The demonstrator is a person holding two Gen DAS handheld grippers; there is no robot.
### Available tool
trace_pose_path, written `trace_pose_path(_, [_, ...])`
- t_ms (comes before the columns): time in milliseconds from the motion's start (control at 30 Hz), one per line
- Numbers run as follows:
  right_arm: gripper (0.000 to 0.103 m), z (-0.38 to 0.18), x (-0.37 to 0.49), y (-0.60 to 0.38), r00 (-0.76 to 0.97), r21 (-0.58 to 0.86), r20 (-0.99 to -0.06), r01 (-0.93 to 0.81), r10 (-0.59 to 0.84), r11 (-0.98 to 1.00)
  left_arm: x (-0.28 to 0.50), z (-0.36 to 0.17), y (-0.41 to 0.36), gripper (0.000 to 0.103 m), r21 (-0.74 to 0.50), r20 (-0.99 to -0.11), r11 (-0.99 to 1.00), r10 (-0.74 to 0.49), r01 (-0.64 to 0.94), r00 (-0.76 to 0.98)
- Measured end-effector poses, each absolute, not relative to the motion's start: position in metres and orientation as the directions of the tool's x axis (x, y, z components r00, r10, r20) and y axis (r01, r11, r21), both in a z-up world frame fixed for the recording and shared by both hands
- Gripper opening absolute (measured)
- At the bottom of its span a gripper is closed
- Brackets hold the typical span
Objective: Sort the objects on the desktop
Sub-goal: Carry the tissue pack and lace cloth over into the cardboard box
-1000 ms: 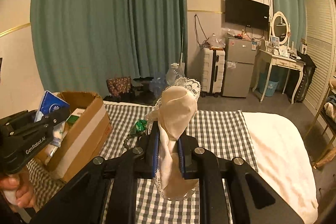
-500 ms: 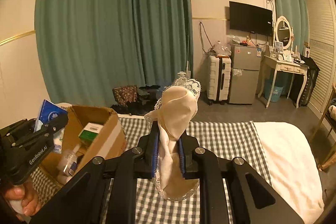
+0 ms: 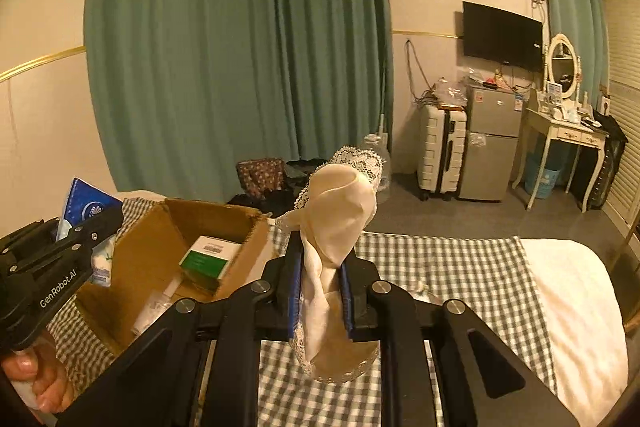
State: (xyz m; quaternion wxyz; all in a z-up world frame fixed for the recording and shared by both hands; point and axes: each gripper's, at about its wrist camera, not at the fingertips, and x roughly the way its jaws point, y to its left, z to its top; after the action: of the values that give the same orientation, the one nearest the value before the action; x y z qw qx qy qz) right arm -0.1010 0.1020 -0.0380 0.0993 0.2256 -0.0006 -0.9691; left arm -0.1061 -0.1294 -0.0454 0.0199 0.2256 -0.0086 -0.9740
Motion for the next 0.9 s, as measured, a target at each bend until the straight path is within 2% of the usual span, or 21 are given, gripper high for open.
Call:
trace_pose_path(267, [0.016, -0.048, -0.109, 0.060, -0.858, 0.044, -0.452, 0.250, -0.243, -0.967, -0.112, -0.049, -0.161, 0.020, -0.044, -0.485, -0.996, -0.051, 0.082, -0.873])
trace_pose_path(900, [0.017, -0.078, -0.125, -0.009, -0.806, 0.025, -0.502, 0.350, -0.314, -0.937, -0.127, -0.081, -0.206, 0.020, -0.072, -0.576, -0.988, -0.071, 0.137, -0.814])
